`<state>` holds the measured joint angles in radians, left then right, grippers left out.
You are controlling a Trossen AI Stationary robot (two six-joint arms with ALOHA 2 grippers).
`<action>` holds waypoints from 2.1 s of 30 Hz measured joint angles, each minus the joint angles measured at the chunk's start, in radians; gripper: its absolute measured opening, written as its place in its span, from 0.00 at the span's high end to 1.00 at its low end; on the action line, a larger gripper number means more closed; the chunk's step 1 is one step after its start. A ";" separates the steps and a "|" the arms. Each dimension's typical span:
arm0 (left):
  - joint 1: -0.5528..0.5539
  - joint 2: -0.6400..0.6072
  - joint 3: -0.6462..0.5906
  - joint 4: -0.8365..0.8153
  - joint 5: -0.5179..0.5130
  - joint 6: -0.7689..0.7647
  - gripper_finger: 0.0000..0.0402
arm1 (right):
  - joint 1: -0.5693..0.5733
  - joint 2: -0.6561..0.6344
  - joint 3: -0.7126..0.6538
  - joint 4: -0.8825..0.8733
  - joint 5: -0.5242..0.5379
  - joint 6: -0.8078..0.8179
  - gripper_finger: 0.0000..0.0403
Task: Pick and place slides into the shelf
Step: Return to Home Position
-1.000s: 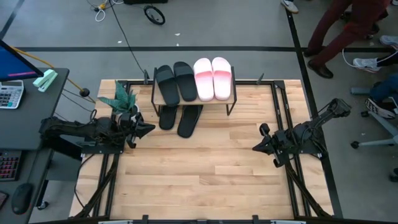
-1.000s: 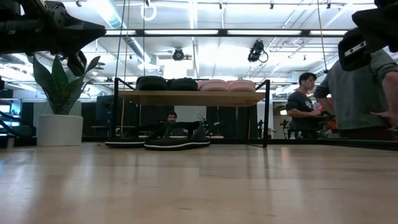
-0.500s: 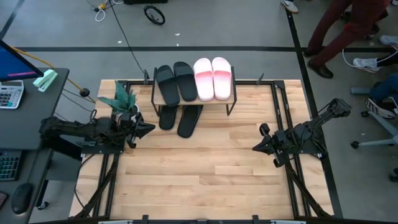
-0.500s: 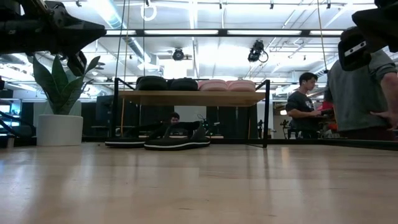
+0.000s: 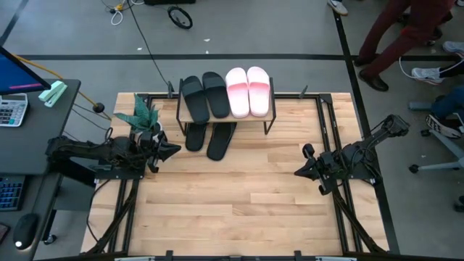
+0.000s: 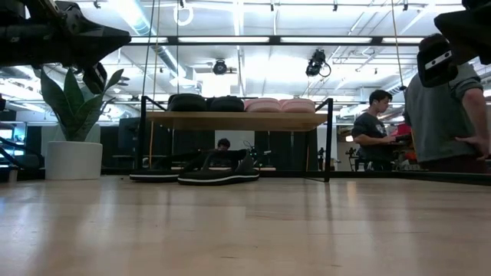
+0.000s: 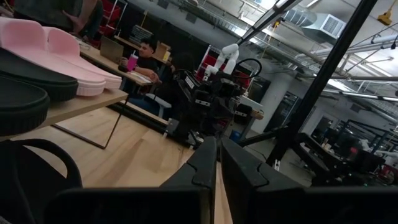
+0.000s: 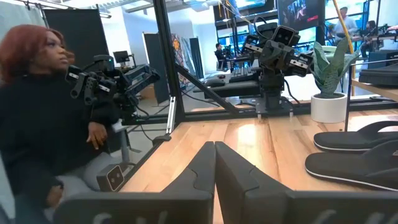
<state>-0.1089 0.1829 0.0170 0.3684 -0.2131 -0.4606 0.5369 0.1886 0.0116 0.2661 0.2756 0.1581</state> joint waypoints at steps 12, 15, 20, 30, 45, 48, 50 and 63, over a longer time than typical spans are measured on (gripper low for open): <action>0.000 0.000 0.000 0.000 0.000 0.000 0.93 | 0.000 0.000 0.000 0.000 0.000 0.000 0.97; 0.000 0.000 0.000 0.000 0.000 0.000 0.94 | 0.000 0.000 0.000 0.000 0.000 0.000 0.97; 0.000 0.000 0.000 0.000 0.000 0.000 0.93 | 0.000 0.000 0.000 0.000 0.000 0.000 0.97; 0.000 0.000 0.000 0.000 0.000 0.000 0.92 | 0.000 0.000 0.000 0.000 0.000 0.000 0.97; 0.000 0.000 0.000 0.000 0.000 0.000 0.91 | 0.000 0.000 0.000 0.000 0.000 0.000 0.97; 0.000 0.000 0.000 0.000 0.000 0.000 0.91 | 0.000 0.000 0.000 0.000 0.000 0.000 0.97; 0.000 0.000 0.000 0.000 0.000 0.000 0.92 | 0.000 0.000 0.000 0.000 0.000 0.000 0.97; 0.000 0.000 0.000 0.000 0.000 0.000 0.93 | 0.000 0.000 0.000 0.000 0.000 0.000 0.97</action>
<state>-0.1089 0.1829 0.0174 0.3685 -0.2134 -0.4606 0.5369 0.1887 0.0116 0.2657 0.2759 0.1581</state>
